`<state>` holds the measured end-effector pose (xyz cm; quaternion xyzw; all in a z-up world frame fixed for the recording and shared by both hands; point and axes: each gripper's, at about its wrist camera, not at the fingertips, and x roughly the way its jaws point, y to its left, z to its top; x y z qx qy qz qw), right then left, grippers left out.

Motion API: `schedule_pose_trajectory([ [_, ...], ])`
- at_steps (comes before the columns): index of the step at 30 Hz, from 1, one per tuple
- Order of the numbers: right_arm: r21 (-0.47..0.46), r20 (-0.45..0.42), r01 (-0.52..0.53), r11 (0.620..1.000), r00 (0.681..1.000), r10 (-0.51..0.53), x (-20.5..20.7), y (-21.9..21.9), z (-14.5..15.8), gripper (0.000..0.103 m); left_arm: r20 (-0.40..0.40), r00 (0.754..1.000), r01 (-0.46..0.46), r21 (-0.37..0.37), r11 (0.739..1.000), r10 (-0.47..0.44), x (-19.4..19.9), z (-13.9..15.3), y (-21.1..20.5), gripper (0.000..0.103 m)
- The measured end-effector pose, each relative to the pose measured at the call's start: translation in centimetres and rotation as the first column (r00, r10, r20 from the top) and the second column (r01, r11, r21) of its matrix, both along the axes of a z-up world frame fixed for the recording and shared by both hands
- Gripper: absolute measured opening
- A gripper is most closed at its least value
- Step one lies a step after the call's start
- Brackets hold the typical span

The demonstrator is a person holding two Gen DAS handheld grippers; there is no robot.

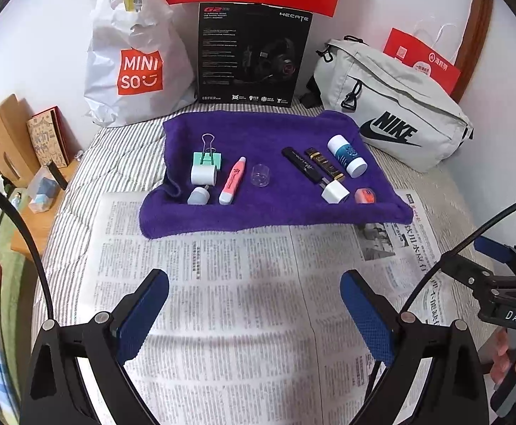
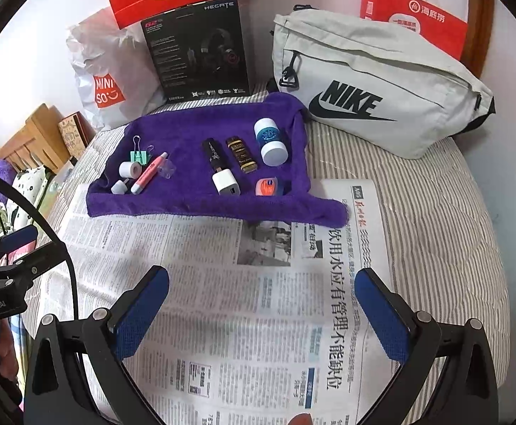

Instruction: Organize rigid objects

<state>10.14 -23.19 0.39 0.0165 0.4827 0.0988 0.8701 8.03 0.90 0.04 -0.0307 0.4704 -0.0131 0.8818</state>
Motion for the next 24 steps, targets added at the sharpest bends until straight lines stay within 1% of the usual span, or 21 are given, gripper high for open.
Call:
schedule_pose_trajectory([
  [11,-0.003,0.004,0.017,1.000,1.000,-0.017,-1.1,-0.5,0.4,0.103,0.004,1.000,0.000,0.034,0.999,0.000,-0.9,0.8,-0.1,0.098],
  [24,-0.006,0.012,0.012,1.000,1.000,-0.012,-1.6,-0.2,0.8,0.103,0.005,1.000,-0.008,0.035,0.999,0.008,-1.6,1.1,0.3,0.098],
])
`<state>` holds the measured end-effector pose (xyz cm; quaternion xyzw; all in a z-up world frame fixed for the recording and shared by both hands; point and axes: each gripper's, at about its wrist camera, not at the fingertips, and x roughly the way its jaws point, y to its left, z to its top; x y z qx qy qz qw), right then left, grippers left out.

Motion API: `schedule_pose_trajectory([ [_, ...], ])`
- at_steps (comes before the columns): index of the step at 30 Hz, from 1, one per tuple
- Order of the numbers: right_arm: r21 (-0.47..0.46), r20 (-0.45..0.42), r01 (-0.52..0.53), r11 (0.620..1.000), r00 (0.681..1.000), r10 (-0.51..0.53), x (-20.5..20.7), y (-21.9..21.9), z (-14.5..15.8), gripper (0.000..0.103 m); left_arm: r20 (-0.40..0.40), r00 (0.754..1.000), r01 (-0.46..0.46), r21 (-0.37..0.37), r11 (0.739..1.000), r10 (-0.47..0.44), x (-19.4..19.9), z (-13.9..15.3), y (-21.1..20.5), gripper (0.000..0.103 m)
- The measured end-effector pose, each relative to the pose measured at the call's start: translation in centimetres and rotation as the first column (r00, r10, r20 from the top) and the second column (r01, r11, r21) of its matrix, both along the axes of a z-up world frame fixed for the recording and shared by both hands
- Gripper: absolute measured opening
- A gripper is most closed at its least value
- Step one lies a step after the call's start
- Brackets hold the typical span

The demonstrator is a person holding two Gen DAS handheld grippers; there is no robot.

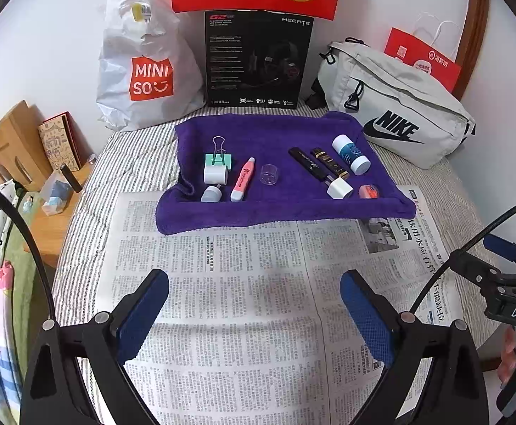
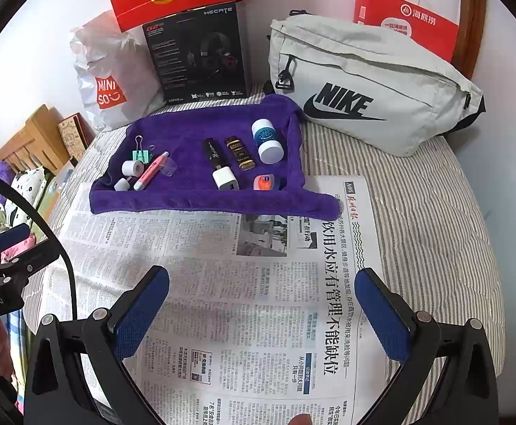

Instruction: Organize rigid objects

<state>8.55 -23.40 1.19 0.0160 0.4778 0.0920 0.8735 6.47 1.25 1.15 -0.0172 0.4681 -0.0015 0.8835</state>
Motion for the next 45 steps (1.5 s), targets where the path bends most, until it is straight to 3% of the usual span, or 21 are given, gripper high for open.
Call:
schedule_pose_trajectory([
  [45,-0.007,0.014,-0.004,1.000,1.000,0.004,-0.80,0.38,0.37,0.103,-0.013,1.000,0.008,0.018,1.000,-0.008,-0.58,0.19,-0.07,0.098],
])
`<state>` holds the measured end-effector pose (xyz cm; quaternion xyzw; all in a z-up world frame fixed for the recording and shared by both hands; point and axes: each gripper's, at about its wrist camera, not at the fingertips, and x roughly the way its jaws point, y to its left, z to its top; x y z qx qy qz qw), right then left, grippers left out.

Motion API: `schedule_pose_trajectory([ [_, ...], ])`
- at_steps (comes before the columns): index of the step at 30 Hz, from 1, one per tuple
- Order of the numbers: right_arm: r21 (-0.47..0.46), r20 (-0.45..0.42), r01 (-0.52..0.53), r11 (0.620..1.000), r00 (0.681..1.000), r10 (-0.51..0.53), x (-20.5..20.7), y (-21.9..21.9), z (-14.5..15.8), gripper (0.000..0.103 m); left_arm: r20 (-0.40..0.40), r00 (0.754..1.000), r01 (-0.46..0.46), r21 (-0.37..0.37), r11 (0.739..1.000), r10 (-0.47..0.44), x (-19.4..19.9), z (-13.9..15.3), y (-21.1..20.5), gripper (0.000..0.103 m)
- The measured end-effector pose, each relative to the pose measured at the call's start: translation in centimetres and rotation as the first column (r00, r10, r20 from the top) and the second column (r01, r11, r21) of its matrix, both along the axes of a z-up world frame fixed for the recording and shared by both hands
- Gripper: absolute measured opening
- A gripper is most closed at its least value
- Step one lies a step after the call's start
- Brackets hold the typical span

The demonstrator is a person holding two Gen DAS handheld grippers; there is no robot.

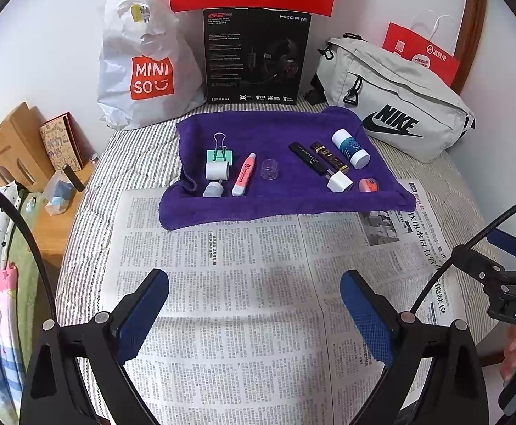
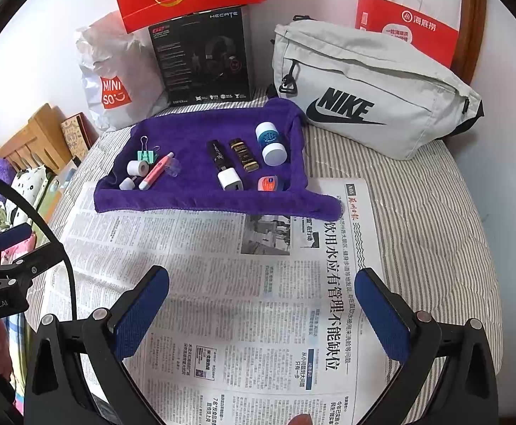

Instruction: Organize rigid objects

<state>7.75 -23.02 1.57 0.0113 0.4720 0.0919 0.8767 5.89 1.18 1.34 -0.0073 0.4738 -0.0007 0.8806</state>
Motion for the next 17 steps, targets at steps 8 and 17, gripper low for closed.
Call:
schedule_pose_trajectory([
  [8,-0.002,-0.001,0.002,1.000,1.000,-0.002,-0.12,-0.04,-0.06,0.103,0.003,1.000,0.001,-0.001,1.000,-0.001,-0.12,-0.03,0.09,0.098],
  [17,-0.005,-0.006,0.003,1.000,1.000,-0.003,-0.24,0.21,-0.15,0.103,0.019,1.000,0.005,0.012,1.000,-0.005,-0.17,0.55,-0.07,0.098],
])
